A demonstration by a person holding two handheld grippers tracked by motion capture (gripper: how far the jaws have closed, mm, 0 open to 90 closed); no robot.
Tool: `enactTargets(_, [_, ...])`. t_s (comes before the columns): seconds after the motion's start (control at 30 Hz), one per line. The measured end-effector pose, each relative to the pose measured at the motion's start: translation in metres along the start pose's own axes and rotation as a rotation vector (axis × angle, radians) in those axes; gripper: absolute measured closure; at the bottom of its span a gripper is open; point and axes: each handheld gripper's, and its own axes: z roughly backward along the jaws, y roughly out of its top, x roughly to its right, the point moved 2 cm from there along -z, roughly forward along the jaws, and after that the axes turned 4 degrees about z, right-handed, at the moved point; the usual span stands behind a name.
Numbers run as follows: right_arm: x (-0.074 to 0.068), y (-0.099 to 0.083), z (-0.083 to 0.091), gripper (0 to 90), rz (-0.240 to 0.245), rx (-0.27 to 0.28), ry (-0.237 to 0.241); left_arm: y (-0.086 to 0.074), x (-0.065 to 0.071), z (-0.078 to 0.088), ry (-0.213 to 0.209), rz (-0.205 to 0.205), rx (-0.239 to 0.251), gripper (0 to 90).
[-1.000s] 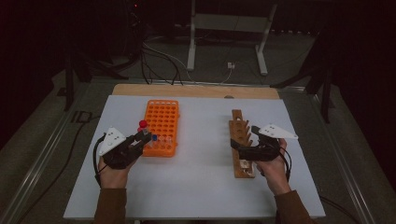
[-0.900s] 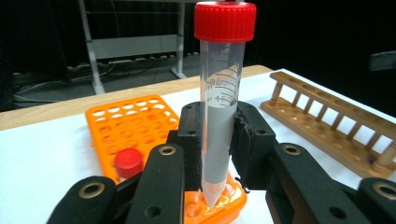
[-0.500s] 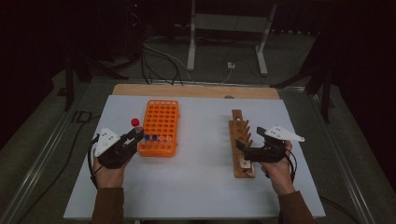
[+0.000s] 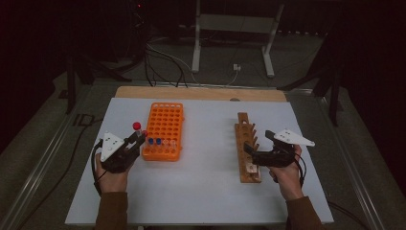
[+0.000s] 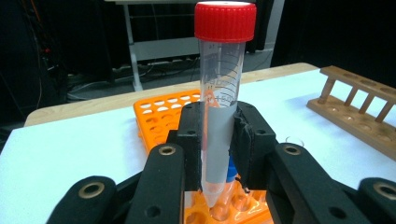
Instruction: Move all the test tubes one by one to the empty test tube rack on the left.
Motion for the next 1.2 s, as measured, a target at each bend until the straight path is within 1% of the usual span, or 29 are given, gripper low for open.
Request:
enactTargets(0.1, [0.001,0.000,0.000,0.1,0.001,-0.001,-0.002,-0.002,0.001,-0.002,0.008,-0.012,-0.005,74.9])
enactTargets(0.37, [0.003,-0.001,0.001,0.1,-0.008,0.000,-0.007,-0.011,-0.001,-0.010,0.035,-0.010,-0.028,74.9])
enactTargets(0.97, [0.003,-0.003,0.001,0.2,-0.015,-0.003,-0.008,-0.025,-0.004,-0.017,0.060,0.013,-0.034,74.9])
enactTargets(1.2, [0.003,-0.004,0.001,0.2,-0.013,-0.002,-0.008,-0.031,-0.003,-0.021,0.062,0.019,-0.048,74.9])
